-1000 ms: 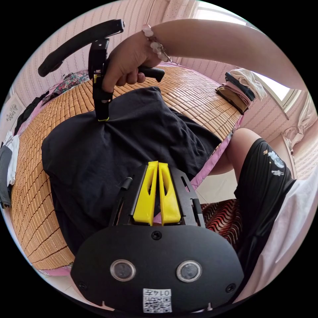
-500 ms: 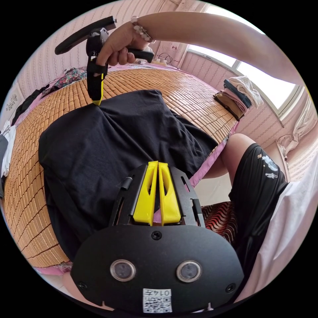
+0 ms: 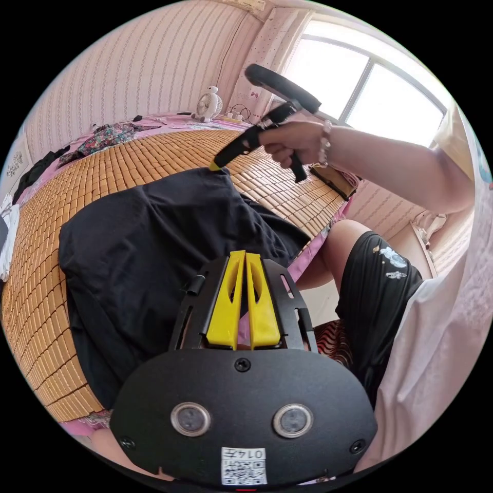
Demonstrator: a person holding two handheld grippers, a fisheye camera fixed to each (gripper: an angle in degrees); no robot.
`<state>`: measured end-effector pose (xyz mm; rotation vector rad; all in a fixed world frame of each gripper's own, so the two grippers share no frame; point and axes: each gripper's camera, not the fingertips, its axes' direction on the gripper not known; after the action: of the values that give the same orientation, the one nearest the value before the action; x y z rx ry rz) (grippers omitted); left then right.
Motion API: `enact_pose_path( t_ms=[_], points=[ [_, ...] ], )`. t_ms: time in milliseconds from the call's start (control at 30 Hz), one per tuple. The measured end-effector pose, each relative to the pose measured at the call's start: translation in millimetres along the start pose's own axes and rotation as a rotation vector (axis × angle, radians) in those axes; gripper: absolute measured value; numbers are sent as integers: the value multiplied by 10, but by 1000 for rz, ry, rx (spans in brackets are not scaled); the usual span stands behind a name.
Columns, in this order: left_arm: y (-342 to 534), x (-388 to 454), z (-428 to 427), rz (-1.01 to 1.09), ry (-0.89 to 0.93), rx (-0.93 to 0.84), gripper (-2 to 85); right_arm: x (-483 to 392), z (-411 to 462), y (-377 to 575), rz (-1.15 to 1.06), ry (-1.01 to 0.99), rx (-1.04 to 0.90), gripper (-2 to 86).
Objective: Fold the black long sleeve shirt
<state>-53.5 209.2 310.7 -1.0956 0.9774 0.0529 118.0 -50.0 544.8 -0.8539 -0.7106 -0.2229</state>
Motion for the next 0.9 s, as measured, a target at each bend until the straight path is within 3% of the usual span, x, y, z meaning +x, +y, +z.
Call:
enact_pose_path(
  t_ms=[200, 367, 533, 600, 667, 833, 900],
  points=[
    [-18, 138, 144, 38, 100, 27, 100, 355, -286, 1102, 227, -203, -102, 47],
    [-64, 265, 299, 103, 97, -37, 149, 488, -438, 1394, 232, -260, -188, 23],
    [-88, 351, 413, 113, 128, -71, 186, 891, -927, 1473, 328, -619, 25, 17],
    [-88, 374, 451, 106, 104, -79, 149, 1069, -1120, 1510, 374, -810, 122, 14],
    [-93, 367, 473, 62, 102, -54, 98, 1143, -1221, 1529, 387, -876, 153, 11],
    [-145, 346, 547, -40, 26, -115, -3, 1132, -1345, 1597, 410, -786, 117, 27],
    [-112, 346, 529, -43, 46, -105, -3, 1249, -1527, 1718, 435, -719, 199, 35]
  ],
)
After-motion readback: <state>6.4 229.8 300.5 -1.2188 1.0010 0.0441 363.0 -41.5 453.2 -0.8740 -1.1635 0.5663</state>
